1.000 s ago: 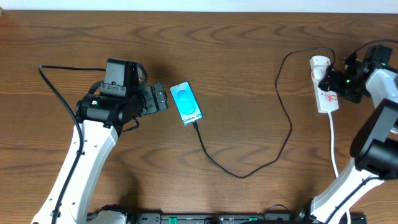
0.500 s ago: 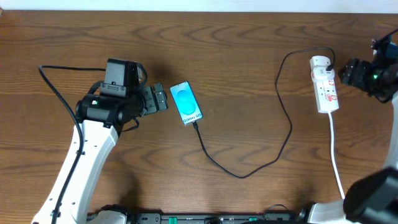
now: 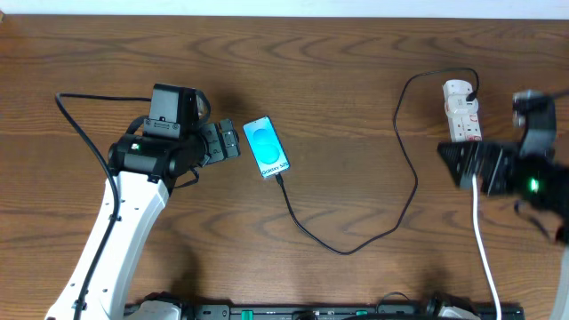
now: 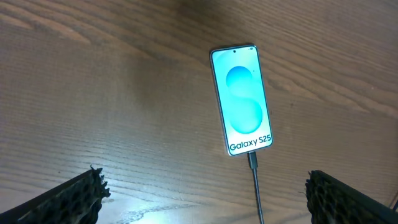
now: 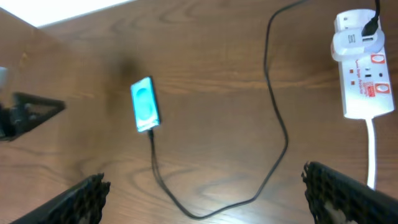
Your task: Plug charger to phone and switch on socket
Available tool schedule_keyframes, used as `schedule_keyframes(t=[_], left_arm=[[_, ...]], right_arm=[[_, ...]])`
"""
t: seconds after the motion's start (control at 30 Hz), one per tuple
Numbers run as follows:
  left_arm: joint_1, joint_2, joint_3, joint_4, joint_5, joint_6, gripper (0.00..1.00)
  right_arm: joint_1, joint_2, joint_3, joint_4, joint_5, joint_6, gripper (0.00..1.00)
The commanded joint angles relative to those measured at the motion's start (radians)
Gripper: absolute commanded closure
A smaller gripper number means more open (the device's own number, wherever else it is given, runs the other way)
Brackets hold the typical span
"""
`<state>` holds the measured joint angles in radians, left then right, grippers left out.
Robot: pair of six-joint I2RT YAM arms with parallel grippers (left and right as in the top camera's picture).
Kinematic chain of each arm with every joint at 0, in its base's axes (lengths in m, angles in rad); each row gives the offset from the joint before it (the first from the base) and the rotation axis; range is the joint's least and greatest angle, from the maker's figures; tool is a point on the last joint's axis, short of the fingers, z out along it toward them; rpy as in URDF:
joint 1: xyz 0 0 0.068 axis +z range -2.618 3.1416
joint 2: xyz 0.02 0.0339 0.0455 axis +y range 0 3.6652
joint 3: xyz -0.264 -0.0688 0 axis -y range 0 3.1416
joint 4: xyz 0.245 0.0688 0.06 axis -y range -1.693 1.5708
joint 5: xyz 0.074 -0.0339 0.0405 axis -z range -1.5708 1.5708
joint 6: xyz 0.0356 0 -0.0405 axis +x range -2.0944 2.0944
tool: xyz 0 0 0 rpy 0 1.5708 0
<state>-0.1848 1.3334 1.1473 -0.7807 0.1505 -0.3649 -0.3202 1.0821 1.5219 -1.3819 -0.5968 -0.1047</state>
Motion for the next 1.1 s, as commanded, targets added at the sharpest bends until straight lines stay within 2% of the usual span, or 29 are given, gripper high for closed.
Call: schedule_keyframes(t=[0.0,0.17,0.37,0.47,0.63,0.73,0.8,0.97,1.07], left_arm=[[0.005,0.006,0.009,-0.001,-0.013,0.010,0.01],[0.005,0.006,0.009,0.000,-0.013,0.010,0.01],[0.005,0.006,0.009,-0.001,-0.013,0.010,0.01],[0.005,0.006,0.009,-0.001,-0.013,0.010,0.01],[0.005,0.006,0.008,-0.001,-0.013,0.010,0.01],[0.005,0.006,0.009,-0.001,-0.013,0.010,0.01],[0.005,0.006,0.008,-0.001,-0.013,0.010,0.01],[0.005,0.006,0.009,-0.001,-0.013,0.010,0.01],[0.005,0.006,0.008,-0.001,-0.013,0.010,0.01]], right_arm=[[0.008,-0.093,0.002,-0.082,0.039,0.027,0.01],[0.008,-0.217,0.002,-0.216,0.198,0.027,0.01],[0.008,-0.323,0.001,-0.252,0.229,-0.137,0.01],[0.011,-0.368,-0.034,-0.197,0.228,-0.136,0.01],[0.050,-0.508,-0.251,0.087,0.221,-0.135,0.01],[0.120,-0.660,-0.531,0.385,0.226,-0.130,0.01],[0.148,-0.728,-0.663,0.512,0.239,-0.090,0.01],[0.204,-0.885,-0.999,0.790,0.333,0.121,0.01],[0.234,-0.959,-1.161,0.908,0.348,0.128,0.01]])
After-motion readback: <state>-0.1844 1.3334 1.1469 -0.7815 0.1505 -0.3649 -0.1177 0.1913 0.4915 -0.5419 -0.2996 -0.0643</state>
